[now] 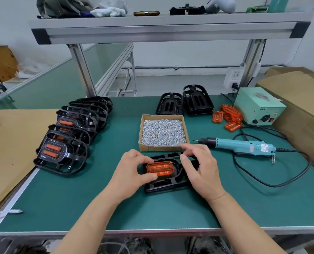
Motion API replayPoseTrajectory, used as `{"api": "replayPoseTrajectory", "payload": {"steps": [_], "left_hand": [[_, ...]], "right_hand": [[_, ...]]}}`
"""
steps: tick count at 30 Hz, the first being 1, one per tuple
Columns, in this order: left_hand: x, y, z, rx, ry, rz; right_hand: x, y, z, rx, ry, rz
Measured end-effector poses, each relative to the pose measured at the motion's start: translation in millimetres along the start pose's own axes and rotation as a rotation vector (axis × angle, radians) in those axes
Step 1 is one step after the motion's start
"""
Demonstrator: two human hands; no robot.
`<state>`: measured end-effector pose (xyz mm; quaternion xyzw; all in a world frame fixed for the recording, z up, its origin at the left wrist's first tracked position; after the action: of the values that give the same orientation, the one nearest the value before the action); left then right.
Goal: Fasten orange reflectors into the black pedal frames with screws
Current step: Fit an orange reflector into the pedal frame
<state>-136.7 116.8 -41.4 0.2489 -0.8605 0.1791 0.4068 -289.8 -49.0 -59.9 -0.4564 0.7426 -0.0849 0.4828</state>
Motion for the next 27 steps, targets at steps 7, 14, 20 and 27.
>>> {"api": "replayPoseTrajectory", "payload": {"steps": [7, 14, 20, 27], "left_hand": [[-5.4, 0.0, 2.6, -0.017, -0.013, -0.048], [-4.9, -2.2, 4.1, -0.035, 0.032, -0.108], [-2.3, -7.7, 5.2, -0.075, -0.006, -0.176], [-4.0, -8.5, 3.9, -0.096, -0.016, -0.177]], "right_hand": [[1.2, -0.5, 0.9, -0.004, 0.006, 0.01], [0.2, 0.0, 0.7, 0.001, 0.011, -0.013], [-3.7, 4.2, 6.0, -0.111, 0.128, -0.203], [-3.8, 3.7, 9.7, -0.144, 0.249, -0.248]]}}
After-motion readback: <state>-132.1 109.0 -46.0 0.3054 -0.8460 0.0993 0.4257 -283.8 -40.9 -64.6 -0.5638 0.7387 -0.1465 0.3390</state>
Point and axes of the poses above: each hand's wrist, its own y-axis away from the middle knuckle, its own z-axis out of the palm, x = y × z, the point moved 2 cm from there along -y, towards the middle knuckle, and after that the axes turned 10 degrees about y, right-handed, at the moved point
